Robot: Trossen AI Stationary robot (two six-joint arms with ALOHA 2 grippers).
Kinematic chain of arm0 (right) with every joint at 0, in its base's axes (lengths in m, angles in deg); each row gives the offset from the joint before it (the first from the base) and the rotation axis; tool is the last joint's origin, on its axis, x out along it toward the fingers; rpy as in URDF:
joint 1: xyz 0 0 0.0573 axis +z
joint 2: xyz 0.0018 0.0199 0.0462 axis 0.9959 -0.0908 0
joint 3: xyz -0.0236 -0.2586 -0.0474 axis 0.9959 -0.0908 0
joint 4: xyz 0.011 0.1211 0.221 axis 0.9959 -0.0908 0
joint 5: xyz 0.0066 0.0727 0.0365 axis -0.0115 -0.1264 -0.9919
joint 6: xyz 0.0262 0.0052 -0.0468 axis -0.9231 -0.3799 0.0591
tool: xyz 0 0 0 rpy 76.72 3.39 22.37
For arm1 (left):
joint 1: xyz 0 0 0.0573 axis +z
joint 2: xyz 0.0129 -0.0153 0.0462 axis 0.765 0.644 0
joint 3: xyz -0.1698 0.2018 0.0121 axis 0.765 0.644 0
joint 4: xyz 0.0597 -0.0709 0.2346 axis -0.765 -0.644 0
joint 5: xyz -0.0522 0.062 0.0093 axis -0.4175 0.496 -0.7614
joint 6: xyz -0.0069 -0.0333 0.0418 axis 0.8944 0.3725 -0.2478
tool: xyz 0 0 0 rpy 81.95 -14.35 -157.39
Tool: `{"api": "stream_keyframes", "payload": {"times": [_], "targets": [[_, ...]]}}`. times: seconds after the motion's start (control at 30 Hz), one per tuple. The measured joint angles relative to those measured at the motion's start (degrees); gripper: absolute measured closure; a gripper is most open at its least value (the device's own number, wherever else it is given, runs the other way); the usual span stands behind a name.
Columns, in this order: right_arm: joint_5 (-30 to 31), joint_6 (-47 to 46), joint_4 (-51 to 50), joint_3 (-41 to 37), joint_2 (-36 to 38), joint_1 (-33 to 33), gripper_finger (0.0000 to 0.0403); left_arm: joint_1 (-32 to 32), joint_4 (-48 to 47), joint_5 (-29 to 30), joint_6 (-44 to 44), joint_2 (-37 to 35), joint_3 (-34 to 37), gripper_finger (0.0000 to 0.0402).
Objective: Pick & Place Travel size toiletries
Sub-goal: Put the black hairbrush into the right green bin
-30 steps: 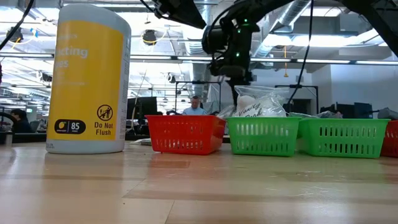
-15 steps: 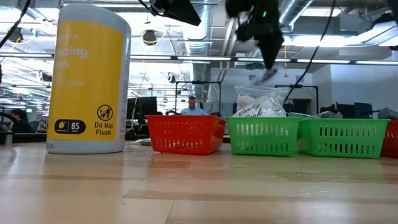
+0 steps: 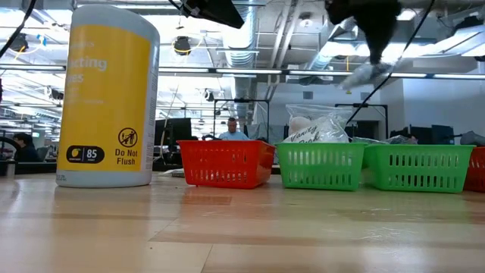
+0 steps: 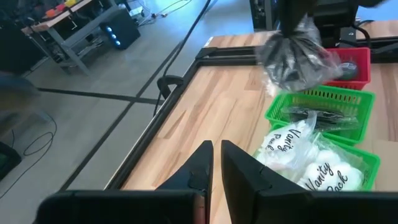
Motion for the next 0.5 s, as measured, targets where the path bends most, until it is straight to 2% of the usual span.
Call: {"api": "stream_keyframes", "payload": {"times": [0.27,0.5], "targets": [[-1.0,-9.2,0.2,-9.0,0.9,8.0,0.0403,0.0,0.0,0.0,0.0,0.0,0.0,0.0376],[-2.2,-13.2,0.2,-13.5,0.5,10.0,0.0403,0.0,0.1,0.0,0.0,0.0,0.0,0.0376]]}}
